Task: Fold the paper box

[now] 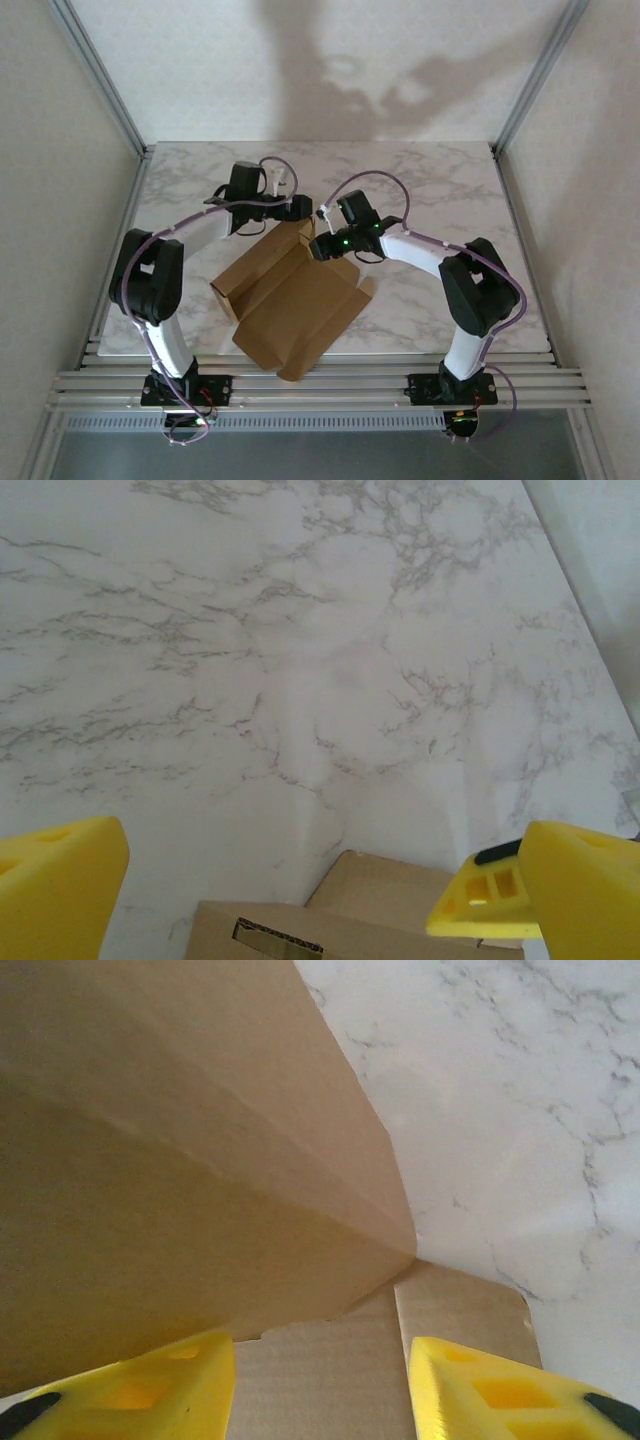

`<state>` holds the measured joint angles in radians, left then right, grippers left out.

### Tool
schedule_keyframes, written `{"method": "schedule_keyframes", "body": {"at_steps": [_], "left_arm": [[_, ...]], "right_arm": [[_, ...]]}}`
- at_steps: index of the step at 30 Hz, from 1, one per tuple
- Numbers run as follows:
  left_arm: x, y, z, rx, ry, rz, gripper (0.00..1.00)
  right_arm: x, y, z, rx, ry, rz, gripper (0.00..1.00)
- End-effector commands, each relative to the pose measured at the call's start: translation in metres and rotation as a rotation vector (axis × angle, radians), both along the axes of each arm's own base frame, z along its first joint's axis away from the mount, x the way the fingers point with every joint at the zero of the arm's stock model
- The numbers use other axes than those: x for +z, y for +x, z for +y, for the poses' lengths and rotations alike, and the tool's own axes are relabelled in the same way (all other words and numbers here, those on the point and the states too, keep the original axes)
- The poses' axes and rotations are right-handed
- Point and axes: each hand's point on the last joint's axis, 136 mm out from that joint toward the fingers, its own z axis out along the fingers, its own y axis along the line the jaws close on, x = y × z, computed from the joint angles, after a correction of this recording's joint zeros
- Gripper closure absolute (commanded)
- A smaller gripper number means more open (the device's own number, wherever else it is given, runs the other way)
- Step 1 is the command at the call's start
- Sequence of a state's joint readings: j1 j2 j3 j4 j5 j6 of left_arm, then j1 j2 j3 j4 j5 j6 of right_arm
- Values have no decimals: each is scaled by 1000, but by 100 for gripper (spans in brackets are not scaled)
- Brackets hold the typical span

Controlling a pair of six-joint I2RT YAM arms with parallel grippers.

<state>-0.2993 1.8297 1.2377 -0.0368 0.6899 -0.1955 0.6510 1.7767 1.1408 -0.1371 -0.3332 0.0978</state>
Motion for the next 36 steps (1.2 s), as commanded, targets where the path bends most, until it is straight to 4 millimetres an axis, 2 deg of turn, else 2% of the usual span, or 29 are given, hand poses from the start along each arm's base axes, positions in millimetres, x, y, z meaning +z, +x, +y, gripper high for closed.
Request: {"method": "schedule_keyframes", "body": {"at_steps": [1, 9, 19, 28, 32, 36], "left_arm": [[-16, -9, -1, -59, 9, 73, 1], [-17, -10, -8, -133, -20, 103, 1], [-26, -11, -14, -179, -31, 140, 1], [-26, -10, -18, -200, -45, 160, 2], [-24, -12, -18, -204, -51, 162, 2], [-27, -13, -18, -205, -54, 171, 2]], "right_arm": [[16, 14, 9, -30, 51, -99, 51], [14, 36, 8, -100, 60, -195, 51], [8, 40, 16, -133, 43, -252, 53], [10, 48, 19, -215, 29, -313, 60], [9, 57, 14, -278, 10, -339, 67], [6, 54, 22, -314, -34, -372, 74]]}}
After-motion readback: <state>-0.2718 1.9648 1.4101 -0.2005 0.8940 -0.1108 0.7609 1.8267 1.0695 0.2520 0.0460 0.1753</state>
